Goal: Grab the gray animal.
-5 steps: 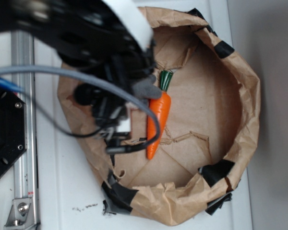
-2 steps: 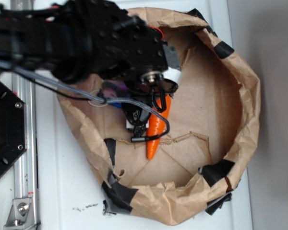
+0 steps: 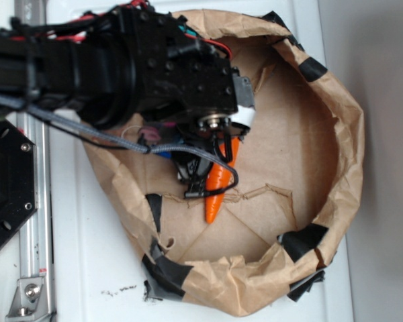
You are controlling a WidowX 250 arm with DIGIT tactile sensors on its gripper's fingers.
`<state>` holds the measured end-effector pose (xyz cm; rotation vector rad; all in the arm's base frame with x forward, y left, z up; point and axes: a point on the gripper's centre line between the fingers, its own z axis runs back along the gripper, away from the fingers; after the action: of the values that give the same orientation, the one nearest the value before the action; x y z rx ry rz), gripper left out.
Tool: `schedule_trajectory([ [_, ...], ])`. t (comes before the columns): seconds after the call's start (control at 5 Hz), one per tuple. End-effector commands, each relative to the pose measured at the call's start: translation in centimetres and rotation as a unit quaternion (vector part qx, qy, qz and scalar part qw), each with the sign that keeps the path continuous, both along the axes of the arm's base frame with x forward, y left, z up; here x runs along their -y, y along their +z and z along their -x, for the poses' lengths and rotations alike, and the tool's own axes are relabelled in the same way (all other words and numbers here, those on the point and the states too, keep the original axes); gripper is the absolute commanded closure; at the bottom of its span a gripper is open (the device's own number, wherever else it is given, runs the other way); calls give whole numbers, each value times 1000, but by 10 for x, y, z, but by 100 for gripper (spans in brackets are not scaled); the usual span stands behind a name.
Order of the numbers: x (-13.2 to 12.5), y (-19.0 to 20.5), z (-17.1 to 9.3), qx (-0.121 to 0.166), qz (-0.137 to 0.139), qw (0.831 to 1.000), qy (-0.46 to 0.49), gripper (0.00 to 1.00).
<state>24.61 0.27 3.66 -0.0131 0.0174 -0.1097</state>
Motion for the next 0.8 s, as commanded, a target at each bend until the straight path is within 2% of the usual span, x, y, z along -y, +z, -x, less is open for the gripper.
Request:
schedule_trajectory([
  [0.0, 29, 112, -33, 123, 13, 991, 58, 100],
  [0.2, 38, 138, -38, 138, 3, 981, 135, 100],
  [0.4, 41, 147, -38, 130, 18, 982, 133, 100],
  [0.6, 42, 146, -38, 129, 19, 982, 135, 100],
])
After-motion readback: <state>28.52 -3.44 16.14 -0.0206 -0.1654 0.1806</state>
